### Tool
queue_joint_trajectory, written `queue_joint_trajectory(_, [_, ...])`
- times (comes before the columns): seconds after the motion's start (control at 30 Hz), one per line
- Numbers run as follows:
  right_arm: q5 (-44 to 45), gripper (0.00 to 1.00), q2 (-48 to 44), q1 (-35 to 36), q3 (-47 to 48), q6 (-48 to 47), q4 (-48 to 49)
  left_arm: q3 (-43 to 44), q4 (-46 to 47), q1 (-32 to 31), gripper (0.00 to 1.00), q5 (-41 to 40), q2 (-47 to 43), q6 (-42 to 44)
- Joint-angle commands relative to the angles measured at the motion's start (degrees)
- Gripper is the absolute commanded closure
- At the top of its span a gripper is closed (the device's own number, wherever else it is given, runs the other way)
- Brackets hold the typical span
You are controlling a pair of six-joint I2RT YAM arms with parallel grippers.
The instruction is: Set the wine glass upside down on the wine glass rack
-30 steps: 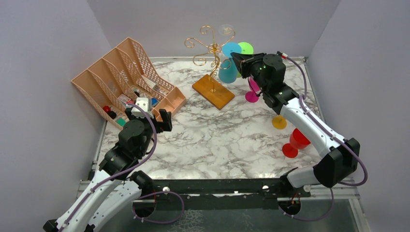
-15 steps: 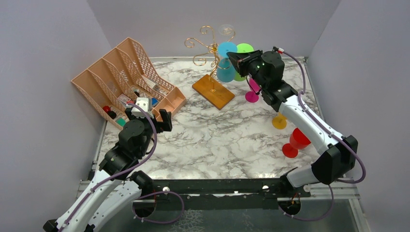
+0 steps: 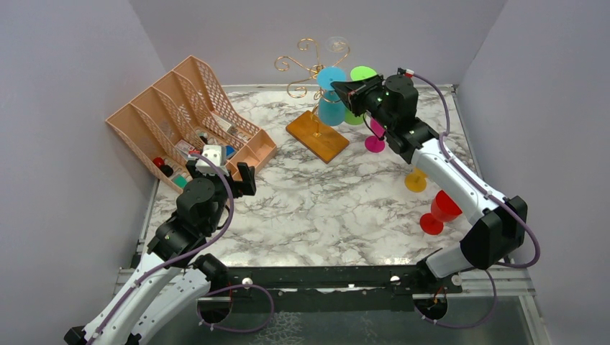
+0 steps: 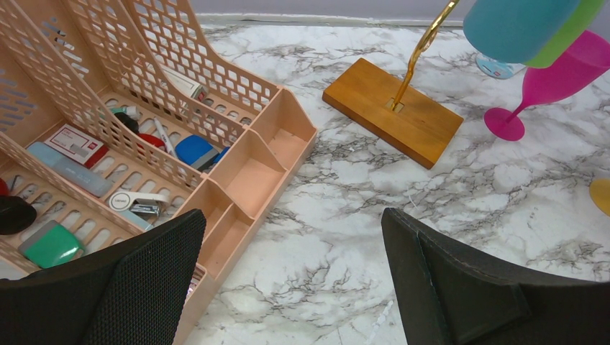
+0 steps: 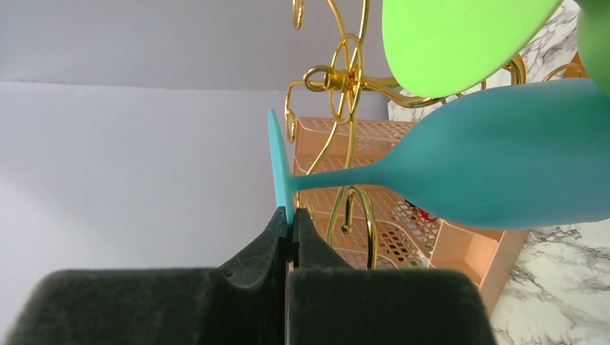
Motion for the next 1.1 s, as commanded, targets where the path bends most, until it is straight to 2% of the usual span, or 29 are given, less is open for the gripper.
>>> queue_joint_trajectory(0.0, [-3.5,0.99,0.6,-0.2,1.6,-1.7,1.3,-1.3,1.8,-0.3,0.01,-0.9,-0.2,0.5])
queue_joint_trajectory(0.47, [-5.6,0.99,-1.2,-0.2,-0.1,-4.2,0.5,-1.4,1.8,-0.3,0.01,-0.9,0.1,0.6])
queue_joint_trajectory(1.07, [-3.3,0.99,-4.7,-0.6,-2.9,-6.2,-1.5,-1.4,1.8,-0.3,0.01,-0.7,0.5,0.7])
